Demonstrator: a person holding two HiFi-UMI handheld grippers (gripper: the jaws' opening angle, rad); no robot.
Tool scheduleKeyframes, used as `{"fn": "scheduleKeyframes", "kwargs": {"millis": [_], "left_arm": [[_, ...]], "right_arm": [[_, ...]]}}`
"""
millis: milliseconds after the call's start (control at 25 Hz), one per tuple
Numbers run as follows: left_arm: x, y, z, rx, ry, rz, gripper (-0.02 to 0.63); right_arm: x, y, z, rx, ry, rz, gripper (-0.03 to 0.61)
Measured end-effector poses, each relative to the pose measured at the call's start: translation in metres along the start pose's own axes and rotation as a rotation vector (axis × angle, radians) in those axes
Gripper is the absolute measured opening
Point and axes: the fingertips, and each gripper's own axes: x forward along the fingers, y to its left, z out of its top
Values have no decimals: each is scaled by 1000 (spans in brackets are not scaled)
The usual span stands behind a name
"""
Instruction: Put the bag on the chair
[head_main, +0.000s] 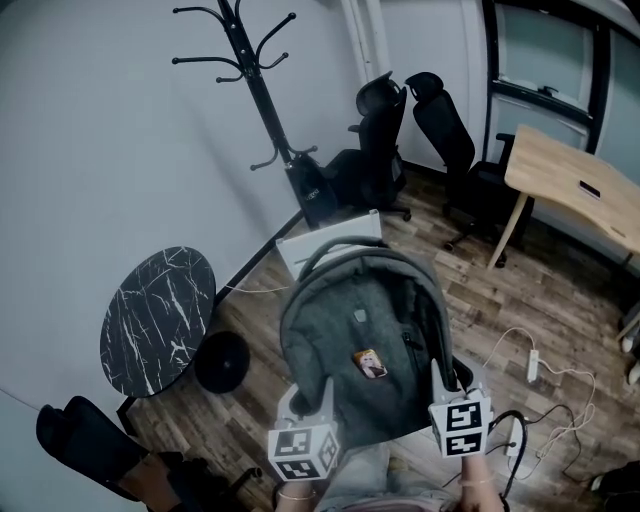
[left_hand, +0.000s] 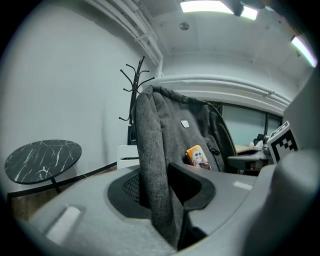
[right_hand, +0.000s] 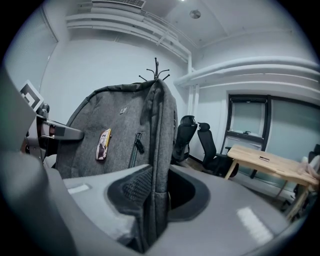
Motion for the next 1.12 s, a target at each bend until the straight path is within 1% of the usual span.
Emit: {"fn": "scheduleKeyframes", "kwargs": {"millis": [760,1000,1120], "left_arm": [[108,87,23,-17,37,-72,124],[138,100,22,-25,46,-83,123],[155,104,18,-33,65,-76,121]], "right_arm": [[128,22,36,3,50,-49,82],[164,20,36,5,64,-45,82],[183,17,31,-3,79,-27,82]]}}
